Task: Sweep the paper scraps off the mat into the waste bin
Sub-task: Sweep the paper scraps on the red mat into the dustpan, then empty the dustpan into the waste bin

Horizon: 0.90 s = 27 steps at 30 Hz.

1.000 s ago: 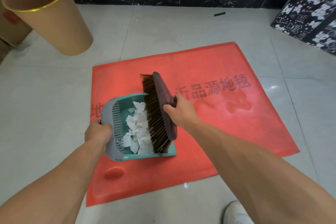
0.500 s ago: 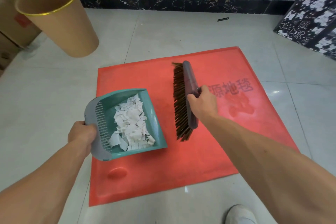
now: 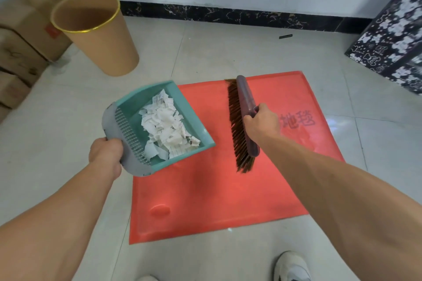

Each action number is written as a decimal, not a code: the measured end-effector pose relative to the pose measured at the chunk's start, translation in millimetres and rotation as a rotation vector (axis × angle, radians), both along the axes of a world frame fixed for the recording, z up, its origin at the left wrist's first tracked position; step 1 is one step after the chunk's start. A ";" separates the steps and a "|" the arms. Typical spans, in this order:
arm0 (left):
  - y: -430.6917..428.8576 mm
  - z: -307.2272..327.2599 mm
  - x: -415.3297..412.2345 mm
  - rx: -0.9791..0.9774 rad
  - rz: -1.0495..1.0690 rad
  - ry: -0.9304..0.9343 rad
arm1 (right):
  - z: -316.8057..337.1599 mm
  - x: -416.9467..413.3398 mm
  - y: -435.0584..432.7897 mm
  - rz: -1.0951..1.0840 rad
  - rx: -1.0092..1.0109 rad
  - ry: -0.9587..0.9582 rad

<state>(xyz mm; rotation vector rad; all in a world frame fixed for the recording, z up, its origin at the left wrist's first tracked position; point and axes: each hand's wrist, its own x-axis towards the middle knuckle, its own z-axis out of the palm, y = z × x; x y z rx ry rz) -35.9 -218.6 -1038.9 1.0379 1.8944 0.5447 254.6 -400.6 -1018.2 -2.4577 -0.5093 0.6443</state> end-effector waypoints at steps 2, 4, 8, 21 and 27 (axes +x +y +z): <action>0.8 36.1 0.1 -0.001 0.031 -0.014 | 38.5 -3.4 6.1 0.020 -0.021 -0.016; 2.0 75.5 1.2 0.000 0.066 -0.037 | 80.6 -5.9 12.0 0.042 -0.041 -0.029; 9.8 161.3 1.9 0.006 0.145 -0.081 | 169.6 -7.8 28.8 0.075 -0.053 -0.042; 80.0 414.2 -28.8 -0.087 0.135 -0.224 | 428.2 -44.2 122.5 0.120 -0.080 -0.022; 120.9 468.5 -40.7 -0.059 0.170 -0.232 | 467.3 -78.1 177.1 0.160 -0.040 0.003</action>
